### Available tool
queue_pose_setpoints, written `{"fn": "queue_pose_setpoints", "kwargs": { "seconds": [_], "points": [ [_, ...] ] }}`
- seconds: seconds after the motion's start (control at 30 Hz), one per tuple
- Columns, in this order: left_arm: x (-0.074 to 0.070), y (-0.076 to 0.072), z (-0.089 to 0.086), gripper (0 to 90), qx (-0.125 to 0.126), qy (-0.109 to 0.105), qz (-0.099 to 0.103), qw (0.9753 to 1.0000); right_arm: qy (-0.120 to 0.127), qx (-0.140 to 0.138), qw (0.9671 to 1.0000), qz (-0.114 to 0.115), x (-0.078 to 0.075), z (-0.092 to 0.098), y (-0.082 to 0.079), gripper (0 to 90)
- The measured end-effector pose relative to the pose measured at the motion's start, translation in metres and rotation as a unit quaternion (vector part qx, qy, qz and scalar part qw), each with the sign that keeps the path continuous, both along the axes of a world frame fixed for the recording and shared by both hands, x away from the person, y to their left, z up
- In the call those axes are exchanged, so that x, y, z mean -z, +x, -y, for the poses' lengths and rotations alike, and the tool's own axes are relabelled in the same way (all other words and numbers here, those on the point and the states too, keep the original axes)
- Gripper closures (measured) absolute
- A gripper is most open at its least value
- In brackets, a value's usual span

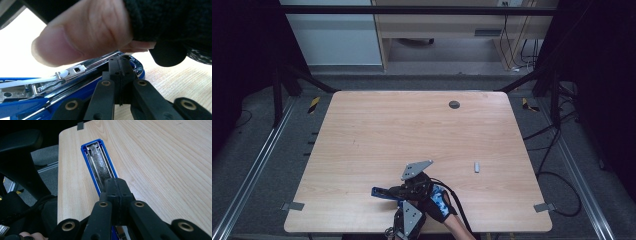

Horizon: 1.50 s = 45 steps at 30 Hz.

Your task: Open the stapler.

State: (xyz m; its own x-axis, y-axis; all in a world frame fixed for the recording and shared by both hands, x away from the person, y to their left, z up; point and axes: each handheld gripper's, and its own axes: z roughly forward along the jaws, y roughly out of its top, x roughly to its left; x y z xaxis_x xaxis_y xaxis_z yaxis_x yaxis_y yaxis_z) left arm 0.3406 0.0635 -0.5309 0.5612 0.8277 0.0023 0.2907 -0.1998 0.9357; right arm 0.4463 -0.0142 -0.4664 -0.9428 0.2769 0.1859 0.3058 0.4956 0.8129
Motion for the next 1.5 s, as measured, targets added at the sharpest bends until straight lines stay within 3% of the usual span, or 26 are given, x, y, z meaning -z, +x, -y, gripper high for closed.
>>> {"fn": "queue_pose_setpoints", "kwargs": {
  "seconds": [0.53, 0.7, 1.37, 1.5],
  "points": [
    [0.0, 0.0, 0.0, 89.8, -0.002, 0.001, 0.002, 1.0, -0.016, -0.004, 0.9998, -0.011, 0.006, -0.008, 0.003, 90.0],
    [0.0, 0.0, 0.0, 89.8, -0.001, 0.001, 0.0, 1.0, -0.059, -0.005, 0.9983, 0.0, 0.008, -0.016, 0.002, 90.0],
    [0.0, 0.0, -0.001, 89.8, 0.0, -0.001, 0.0, 1.0, -0.066, -0.005, 0.9978, 0.0, 0.008, -0.016, 0.002, 90.0],
    [0.0, 0.0, -0.001, 89.8, 0.001, -0.003, -0.001, 1.0, -0.055, -0.002, 0.9985, 0.002, 0.005, -0.014, 0.002, 90.0]
  ]
}}
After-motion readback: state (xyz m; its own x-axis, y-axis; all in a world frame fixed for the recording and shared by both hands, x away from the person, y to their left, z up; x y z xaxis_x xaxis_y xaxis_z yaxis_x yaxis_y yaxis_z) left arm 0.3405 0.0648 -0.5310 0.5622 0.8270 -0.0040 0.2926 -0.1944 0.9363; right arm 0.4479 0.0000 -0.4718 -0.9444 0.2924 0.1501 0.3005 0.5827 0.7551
